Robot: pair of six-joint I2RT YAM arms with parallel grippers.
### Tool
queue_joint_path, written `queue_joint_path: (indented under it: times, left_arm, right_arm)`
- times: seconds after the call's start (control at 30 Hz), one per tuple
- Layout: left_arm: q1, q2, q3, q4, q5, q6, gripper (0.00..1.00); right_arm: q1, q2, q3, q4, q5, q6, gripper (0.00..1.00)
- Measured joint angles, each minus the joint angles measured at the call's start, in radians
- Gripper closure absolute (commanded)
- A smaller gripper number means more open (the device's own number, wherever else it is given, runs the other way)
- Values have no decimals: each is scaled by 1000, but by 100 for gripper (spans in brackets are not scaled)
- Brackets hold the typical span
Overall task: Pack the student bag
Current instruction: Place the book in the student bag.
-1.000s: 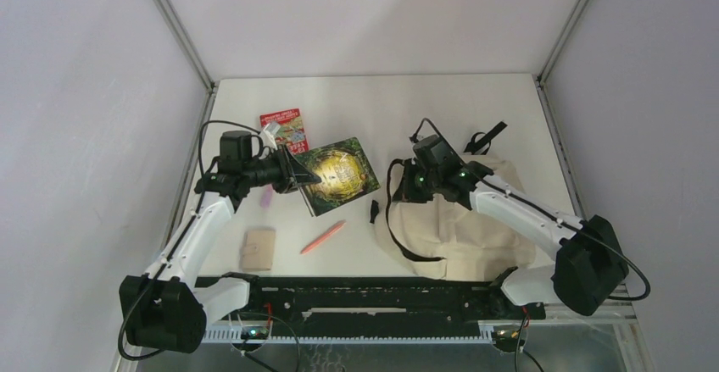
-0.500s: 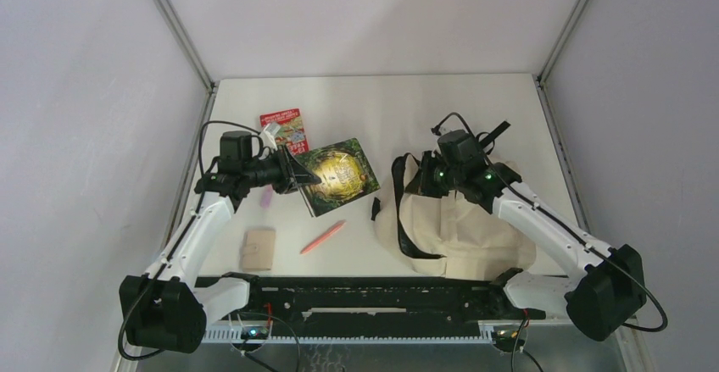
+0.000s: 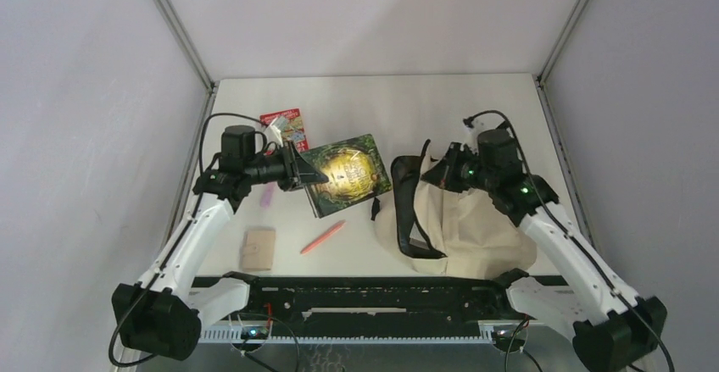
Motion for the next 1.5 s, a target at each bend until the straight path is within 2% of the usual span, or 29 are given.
queue_joint_path:
  times: [0.27,0.43,0.6,0.83,1.1,1.5]
  left_arm:
    - [-169,-31,120,26,76,-5,100]
    - [-182,72,122,36,94,-18,100]
    - [-200,205,122,30,95,-35,100]
    - [-217,258,122,61,163,-62,100]
    - [-307,412,133,83,220,-61,100]
    - [-426,604,314,92,262,-65,100]
  right_arm:
    - [-27,-191,0,-8,-44,-70,100]
    - [-32,-235,0,-21,-60,-82,100]
    - [-34,-245,0,-34,-71,-85,100]
    - [-40,-248,0,-37,-77,-93,100]
    - [-41,-247,0,-36,-95,-98,100]
    - [-45,-213,0,-25,-157,-105,100]
